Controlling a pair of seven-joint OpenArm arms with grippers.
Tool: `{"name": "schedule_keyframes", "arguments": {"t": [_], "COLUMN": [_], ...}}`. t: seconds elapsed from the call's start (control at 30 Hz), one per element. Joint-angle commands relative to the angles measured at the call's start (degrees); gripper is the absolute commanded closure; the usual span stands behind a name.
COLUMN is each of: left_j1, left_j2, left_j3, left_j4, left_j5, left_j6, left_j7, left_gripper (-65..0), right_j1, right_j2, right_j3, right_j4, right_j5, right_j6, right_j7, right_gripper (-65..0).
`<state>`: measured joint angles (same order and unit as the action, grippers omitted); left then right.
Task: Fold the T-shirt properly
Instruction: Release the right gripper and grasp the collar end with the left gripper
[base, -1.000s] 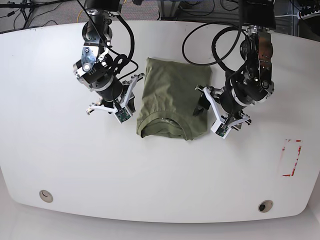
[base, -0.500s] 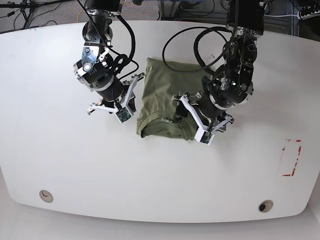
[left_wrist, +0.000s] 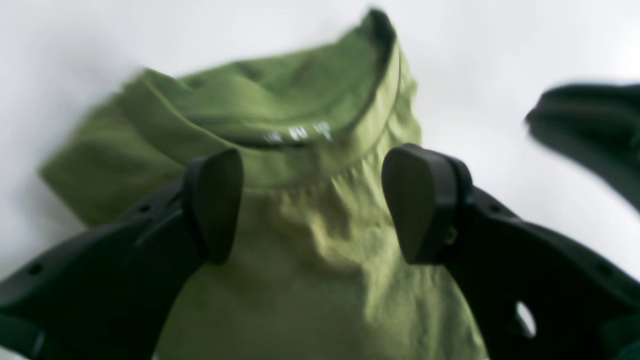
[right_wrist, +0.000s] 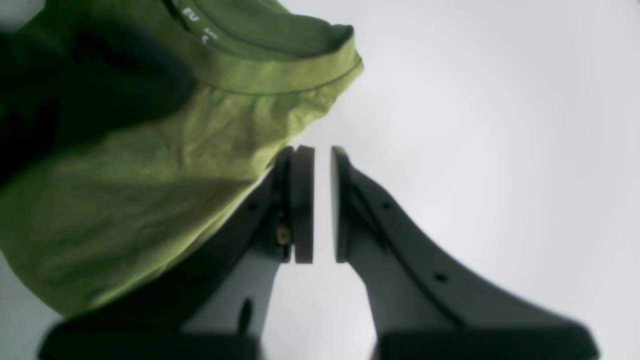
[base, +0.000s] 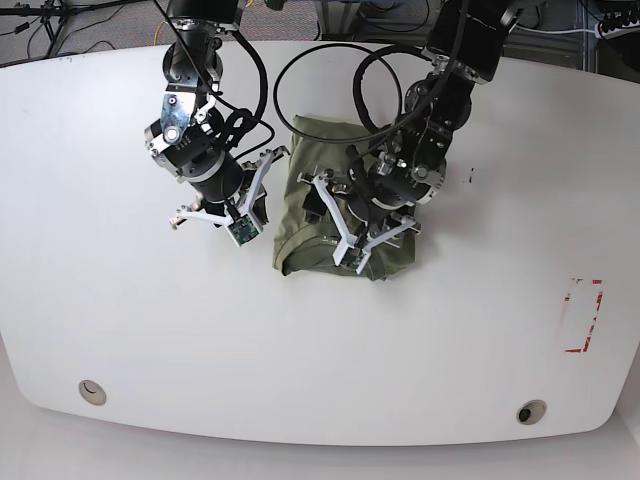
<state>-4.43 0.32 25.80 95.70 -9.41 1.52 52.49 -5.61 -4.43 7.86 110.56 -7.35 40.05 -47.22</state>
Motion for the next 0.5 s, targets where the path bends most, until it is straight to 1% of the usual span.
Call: {"name": "schedule_keyframes", "arguments": {"t": [0.0,0.13,0.23,0.37,0.47], "left_j1": [-0.7,0.9,1.1,1.1,1.1], "left_j2": [0.7,0.4,0.7,0.8,0.6], "left_j3": [1.3,4.1,5.3,5.4,5.1], "left_j4": [0.3,-1.2,-3.4,-6.6,-9.3], "left_j5": [2.5,6.2,9.8,11.7,11.5], "left_j6": [0.3,0.4,0.4,0.4,0.4], "left_j7": [-5.4,-9.0,-9.5,-9.5,-9.6], "left_gripper": [-44.7,-44.7,-44.7,-44.7,-44.7], "right_j1": [0.7,0.7,0.7,0.7,0.7], "right_j2": [0.0,0.0,0.0,0.0,0.0], "right_j3": [0.0,0.0,0.0,0.0,0.0], "right_j4": [1.1,1.1,1.1,1.1,1.1], "right_j5": [0.4,0.3,0.3,0.3,0.3], "right_j6": [-0.1,-0.1,-0.1,-0.1,-0.1], "right_j7": [1.0,1.0,1.0,1.0,1.0], "right_gripper": [-5.1,-5.1,-5.1,-5.1,-5.1]}}
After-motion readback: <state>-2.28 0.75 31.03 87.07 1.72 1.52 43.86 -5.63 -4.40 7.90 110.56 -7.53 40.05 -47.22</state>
